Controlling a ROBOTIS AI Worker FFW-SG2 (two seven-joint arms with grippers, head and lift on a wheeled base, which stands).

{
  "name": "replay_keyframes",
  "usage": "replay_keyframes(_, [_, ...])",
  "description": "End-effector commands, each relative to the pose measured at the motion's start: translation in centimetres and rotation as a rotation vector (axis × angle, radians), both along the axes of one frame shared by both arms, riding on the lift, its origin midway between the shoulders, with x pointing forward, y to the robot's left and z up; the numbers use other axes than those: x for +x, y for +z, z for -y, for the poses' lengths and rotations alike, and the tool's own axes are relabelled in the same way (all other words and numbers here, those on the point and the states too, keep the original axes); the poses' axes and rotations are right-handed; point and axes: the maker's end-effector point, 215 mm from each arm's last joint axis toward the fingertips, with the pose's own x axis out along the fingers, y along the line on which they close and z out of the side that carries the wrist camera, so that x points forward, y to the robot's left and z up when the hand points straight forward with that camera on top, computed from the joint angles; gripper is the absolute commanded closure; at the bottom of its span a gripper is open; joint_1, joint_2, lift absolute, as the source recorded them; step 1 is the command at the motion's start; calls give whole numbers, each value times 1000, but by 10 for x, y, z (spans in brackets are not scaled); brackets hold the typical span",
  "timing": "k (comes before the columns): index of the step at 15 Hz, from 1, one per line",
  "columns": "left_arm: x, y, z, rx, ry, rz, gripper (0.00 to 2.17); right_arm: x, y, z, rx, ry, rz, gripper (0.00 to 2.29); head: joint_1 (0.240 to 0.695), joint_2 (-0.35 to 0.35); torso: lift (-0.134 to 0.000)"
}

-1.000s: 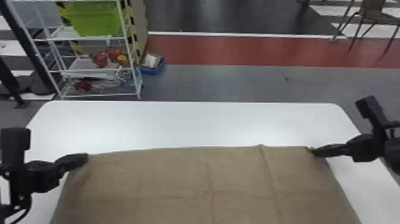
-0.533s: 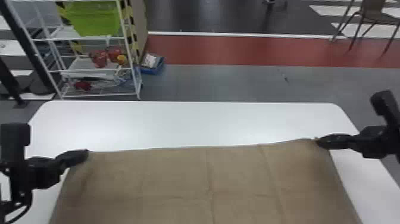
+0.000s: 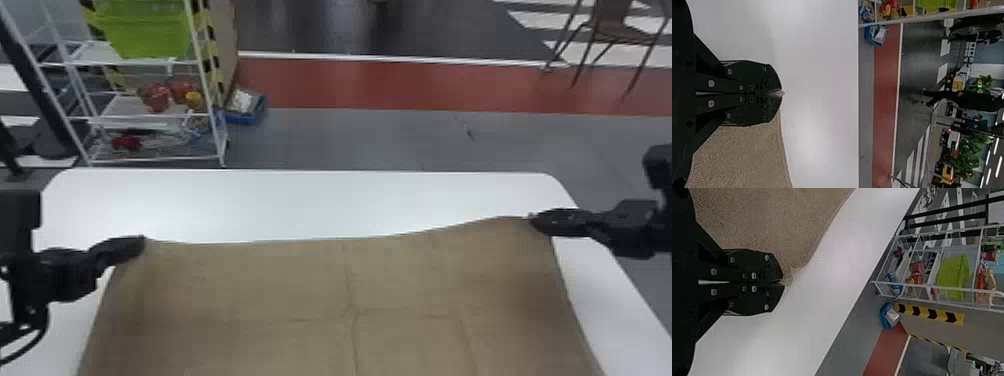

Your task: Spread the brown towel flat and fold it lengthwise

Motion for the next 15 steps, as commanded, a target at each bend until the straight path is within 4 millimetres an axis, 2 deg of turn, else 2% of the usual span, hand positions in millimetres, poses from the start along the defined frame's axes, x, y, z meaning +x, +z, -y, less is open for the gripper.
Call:
replay_keyframes(1, [6, 7, 3, -4, -5, 12, 1447, -3, 10, 2, 6, 2, 31, 1477, 695, -67, -123])
replay_keyframes(3, [9, 9, 5, -2, -8, 17, 1447, -7, 17, 14, -19, 15, 86, 1477, 695, -76, -123])
replay_keyframes(7, [9, 16, 0, -21, -2, 32, 1447, -5, 20, 10, -45, 57, 122, 1477, 695, -86, -123])
replay_keyframes(10, [-4, 22, -5, -44, 5, 48, 1447, -12, 15, 2, -57, 95, 145, 1477, 695, -81, -123])
replay_keyframes(14, [-14, 32, -10, -62, 6, 71, 1447, -19, 28, 8, -26, 86, 201, 1477, 695, -67, -123])
replay_keyframes(15, [-16, 38, -8, -76, 2, 92, 1447, -27, 30, 9, -9, 88, 222, 1477, 695, -68, -123])
